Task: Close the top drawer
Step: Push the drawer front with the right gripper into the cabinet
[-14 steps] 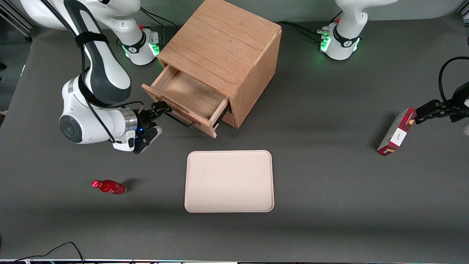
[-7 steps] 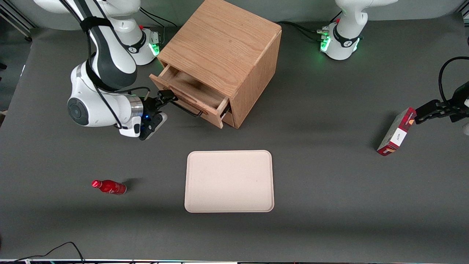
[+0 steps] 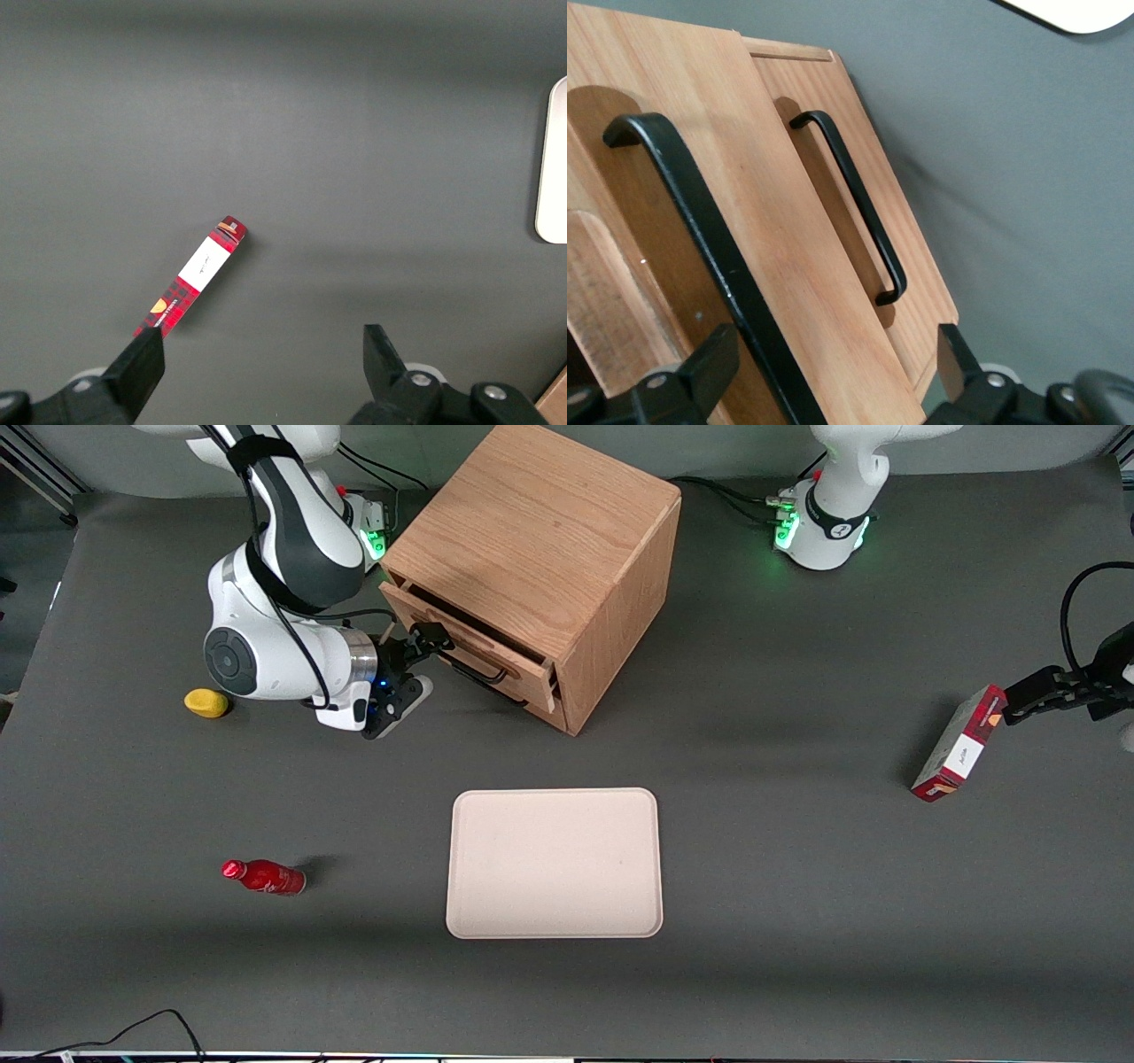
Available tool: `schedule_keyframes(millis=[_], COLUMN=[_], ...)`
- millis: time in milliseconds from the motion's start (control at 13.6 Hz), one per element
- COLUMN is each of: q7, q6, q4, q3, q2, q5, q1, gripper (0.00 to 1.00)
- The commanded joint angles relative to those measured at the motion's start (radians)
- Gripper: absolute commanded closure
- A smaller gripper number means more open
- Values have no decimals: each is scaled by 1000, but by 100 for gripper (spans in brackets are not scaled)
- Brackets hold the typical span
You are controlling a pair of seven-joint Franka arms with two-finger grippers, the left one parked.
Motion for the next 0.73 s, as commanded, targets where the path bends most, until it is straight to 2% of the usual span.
schedule_keyframes(millis=[0, 660], q7=[17, 52], q6=[43, 42], q4=[-77, -112], q3=[21, 58], q2=[-63, -114], q5=[43, 86], q1=[-12, -12], gripper=[0, 0])
